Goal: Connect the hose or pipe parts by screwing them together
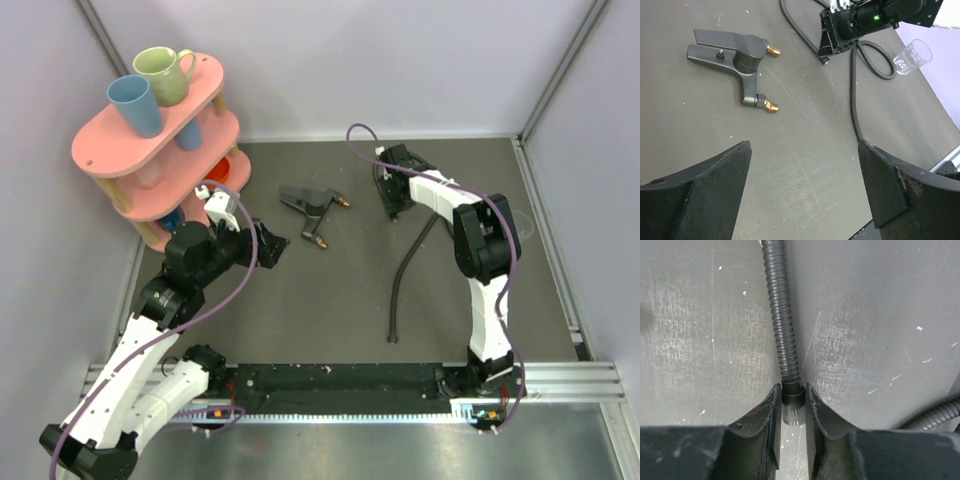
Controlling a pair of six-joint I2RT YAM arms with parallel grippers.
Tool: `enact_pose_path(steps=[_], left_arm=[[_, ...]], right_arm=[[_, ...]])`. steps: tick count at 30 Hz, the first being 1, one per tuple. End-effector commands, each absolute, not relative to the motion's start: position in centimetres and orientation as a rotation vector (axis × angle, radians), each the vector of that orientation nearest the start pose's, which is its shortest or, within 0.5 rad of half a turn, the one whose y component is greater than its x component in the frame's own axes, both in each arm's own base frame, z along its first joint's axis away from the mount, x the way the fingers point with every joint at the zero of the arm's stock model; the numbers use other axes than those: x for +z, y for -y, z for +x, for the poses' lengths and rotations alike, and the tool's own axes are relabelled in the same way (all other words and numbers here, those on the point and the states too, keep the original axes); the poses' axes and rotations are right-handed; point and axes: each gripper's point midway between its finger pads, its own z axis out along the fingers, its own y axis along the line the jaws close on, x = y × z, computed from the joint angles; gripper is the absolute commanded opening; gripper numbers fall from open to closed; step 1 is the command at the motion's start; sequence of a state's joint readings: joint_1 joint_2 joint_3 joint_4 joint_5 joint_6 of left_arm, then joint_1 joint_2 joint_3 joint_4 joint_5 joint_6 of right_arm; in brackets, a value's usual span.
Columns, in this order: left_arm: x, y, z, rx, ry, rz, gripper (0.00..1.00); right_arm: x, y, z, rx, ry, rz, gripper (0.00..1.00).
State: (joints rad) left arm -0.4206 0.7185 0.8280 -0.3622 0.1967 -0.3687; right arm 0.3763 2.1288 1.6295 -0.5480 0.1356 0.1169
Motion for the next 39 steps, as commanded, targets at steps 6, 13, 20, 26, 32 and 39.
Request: enact_pose_path(steps=[6,13,20,26,32,39], left_arm=[[26.5,15.9,24.8,-0.757,-1.928,0.036,0.85],[22.7,19.3,23.7,-1.067,-1.96,-0.073,0.78],[20.9,23.3,24.5,-1.222,-1.945,-0.084,0.73],[20.2,27.2,24.9,-1.328,-1.932,-0.027,0.69],[19.8,29.5,25.2,-1.361,-1.897,0.022,0.66],[19.1,30.3,26.0,-1.344,-1.91,0.016,0.64]], right_arm=[[8.4,-20.2,41.0,0.433,-2.602,0.013,0.04],[13.6,-25.7,34.8,0.913,-2.413,0.171,0.01],[17.3,-29.3,30.2,1.316,-2.207,0.397,0.01],[18.7,-30.3,28.6,1.458,-2.121,0.467,0.0],[19.3,-30.6,27.8,1.539,-2.081,0.543,0.0],[19.9,-30.4,27.6,1.581,-2.04,0.577,0.0]])
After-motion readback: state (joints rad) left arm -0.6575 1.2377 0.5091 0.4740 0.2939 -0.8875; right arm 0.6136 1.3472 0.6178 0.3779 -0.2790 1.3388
